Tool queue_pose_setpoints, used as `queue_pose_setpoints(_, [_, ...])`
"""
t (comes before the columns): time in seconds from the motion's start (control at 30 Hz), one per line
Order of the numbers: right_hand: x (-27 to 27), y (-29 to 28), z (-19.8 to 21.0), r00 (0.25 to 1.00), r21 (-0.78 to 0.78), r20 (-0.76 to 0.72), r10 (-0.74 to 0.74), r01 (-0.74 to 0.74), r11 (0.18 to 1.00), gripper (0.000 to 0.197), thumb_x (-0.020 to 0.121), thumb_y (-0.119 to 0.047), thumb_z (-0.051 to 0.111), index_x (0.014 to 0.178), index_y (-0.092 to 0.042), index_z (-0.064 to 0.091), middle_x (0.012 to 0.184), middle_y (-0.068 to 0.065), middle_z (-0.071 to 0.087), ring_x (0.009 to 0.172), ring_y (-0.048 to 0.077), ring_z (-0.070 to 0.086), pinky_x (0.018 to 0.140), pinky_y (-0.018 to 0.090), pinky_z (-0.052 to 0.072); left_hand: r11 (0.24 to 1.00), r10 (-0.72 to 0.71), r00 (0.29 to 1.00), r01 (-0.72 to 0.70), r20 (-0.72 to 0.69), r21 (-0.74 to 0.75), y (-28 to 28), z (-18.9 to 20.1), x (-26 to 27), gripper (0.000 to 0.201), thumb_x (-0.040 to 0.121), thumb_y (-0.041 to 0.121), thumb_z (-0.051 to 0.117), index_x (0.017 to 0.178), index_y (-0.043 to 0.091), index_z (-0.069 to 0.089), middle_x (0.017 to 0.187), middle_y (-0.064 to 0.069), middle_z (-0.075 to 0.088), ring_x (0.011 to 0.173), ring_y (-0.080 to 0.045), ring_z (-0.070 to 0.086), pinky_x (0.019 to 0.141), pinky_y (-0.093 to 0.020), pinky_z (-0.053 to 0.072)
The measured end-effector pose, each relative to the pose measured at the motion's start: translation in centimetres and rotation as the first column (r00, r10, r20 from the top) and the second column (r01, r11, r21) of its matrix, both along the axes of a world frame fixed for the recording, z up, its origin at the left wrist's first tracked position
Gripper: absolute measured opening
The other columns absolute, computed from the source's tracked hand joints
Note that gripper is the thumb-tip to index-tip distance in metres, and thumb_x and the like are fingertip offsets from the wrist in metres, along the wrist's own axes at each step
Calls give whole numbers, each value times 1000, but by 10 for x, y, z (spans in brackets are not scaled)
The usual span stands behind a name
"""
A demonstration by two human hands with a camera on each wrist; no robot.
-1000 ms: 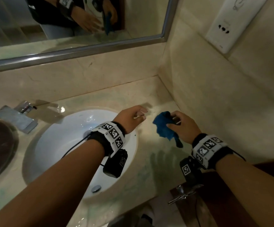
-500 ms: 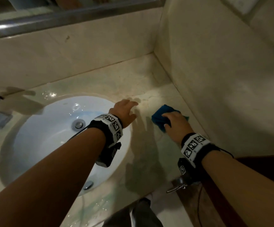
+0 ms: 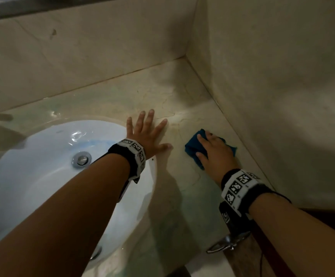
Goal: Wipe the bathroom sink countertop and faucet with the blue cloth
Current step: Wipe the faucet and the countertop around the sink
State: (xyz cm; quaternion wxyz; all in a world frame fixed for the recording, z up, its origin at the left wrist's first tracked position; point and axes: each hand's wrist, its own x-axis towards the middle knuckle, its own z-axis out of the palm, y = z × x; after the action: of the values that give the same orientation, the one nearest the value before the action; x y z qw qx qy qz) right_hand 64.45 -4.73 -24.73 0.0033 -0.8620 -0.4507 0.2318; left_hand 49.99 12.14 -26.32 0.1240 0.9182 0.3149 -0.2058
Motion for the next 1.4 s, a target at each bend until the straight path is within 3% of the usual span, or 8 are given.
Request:
queue_pose_setpoints(0.13, [5,31,0,999,-5,16,-34,34,999,57,99,-32,35,149,-25,8,158,1,-1,145,24,5,117,43,15,1000,17,1000,-18,-25,-20,2,0,2,84,81,78,25,143,43,-19,150,1,-36,139,-25,-30,112,-56,-14])
queue_pose_setpoints(0.27, [-10,50,-1,998,30,12,55,-56,998,56,99,-29,37,148,-28,11,158,-1,2,145,22,8,117,42,17,1000,27,999,-27,-20,-6,1,-3,3,83,81,78,25,142,44,-19,150,1,-35,140,-24,-29,112,-54,-15])
queue_pose_setpoints(0.37, [-31,40,0,991,56,-10,136,-135,989,54,99,-23,38,147,-30,17,158,-5,7,144,19,10,115,41,21,1000,20,1000,-20,-8,8,2,-4,2,83,81,77,26,143,44,-18,152,1,-33,141,-24,-27,112,-53,-14])
queue_pose_setpoints(0.6, [-37,4,10,961,1,-140,240,-242,970,56,97,-9,39,146,-30,22,157,-4,9,145,15,9,118,31,10,999,17,1000,-18,-24,-45,5,1,1,78,85,72,26,143,45,-18,150,2,-35,140,-23,-30,111,-53,-17])
queue_pose_setpoints(0.8, [2,36,5,990,91,-142,3,10,996,62,93,7,37,146,-20,23,157,6,11,143,25,16,116,32,13,999,20,1000,-21,-22,-44,4,1,1,76,86,72,24,143,44,-18,150,2,-36,139,-23,-30,112,-54,-17])
queue_pose_setpoints(0.93, [34,65,8,981,125,-146,-129,147,981,55,96,4,33,147,-14,22,157,11,10,142,29,17,117,35,17,999,30,999,-30,11,-38,3,-1,0,71,88,68,23,143,45,-15,152,3,-33,140,-22,-28,112,-54,-16])
queue_pose_setpoints(1.1, [30,86,6,999,52,-42,-17,19,998,54,97,-5,36,147,-22,21,157,9,8,142,31,14,115,42,22,999,52,998,-51,48,-8,2,-5,1,58,95,55,18,144,46,-12,153,3,-29,142,-21,-25,113,-53,-15])
queue_pose_setpoints(1.4, [-28,42,12,984,42,-93,151,-148,988,58,96,-4,35,146,-29,23,158,-1,6,145,24,5,118,43,5,998,59,997,-60,42,15,0,-3,2,55,98,51,16,144,45,-12,154,3,-28,143,-22,-22,113,-52,-13])
